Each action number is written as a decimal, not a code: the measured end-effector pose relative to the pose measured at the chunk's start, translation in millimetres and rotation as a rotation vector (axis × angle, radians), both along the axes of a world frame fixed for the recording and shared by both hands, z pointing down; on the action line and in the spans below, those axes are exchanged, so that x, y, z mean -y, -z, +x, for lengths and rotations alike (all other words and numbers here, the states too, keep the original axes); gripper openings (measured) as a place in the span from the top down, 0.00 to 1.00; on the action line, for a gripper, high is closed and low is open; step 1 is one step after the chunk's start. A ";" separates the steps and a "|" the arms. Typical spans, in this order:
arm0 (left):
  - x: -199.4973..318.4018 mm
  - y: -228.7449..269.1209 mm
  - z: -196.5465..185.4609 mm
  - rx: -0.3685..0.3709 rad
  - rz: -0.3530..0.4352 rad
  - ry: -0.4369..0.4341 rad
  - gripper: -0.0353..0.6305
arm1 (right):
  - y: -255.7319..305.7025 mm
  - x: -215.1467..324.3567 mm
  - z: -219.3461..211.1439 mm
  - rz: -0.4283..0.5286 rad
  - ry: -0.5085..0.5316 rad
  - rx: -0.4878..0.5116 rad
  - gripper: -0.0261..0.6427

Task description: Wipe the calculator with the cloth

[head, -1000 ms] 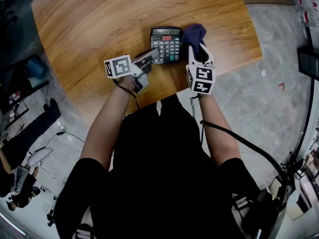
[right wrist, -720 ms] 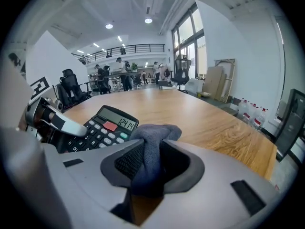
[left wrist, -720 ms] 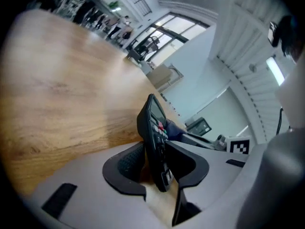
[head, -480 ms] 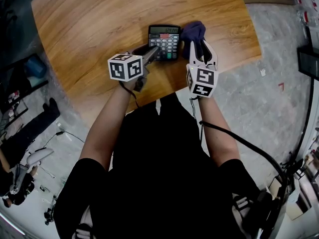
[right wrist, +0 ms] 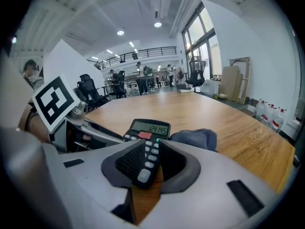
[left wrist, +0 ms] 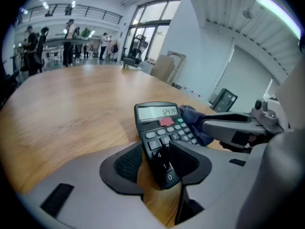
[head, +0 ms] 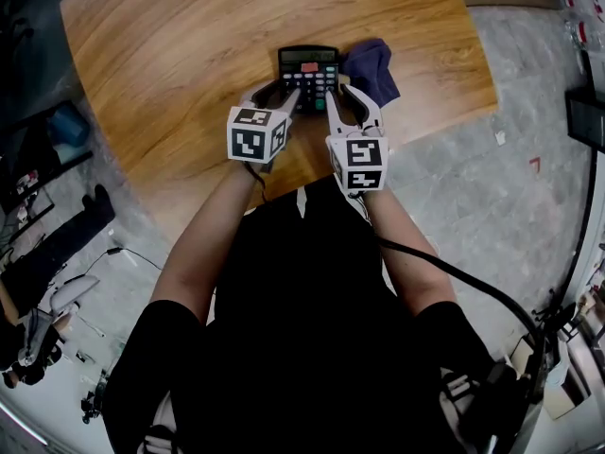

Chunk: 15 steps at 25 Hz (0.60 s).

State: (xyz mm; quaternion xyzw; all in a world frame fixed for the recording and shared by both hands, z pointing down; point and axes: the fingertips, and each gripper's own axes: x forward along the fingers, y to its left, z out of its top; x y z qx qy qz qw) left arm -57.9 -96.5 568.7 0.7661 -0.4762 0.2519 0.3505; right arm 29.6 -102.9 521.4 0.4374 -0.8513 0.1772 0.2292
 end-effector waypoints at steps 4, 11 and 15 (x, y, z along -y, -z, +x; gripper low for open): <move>-0.4 5.6 2.5 0.258 0.169 -0.088 0.68 | -17.3 -9.2 -11.5 -0.064 0.018 0.004 0.85; -2.4 82.5 -6.0 0.332 0.511 -0.027 0.83 | 19.4 -5.5 -9.4 0.012 -0.013 0.056 0.85; -7.3 190.3 -14.3 0.229 0.743 0.046 0.94 | 122.9 -5.6 -6.6 0.216 -0.067 0.182 0.92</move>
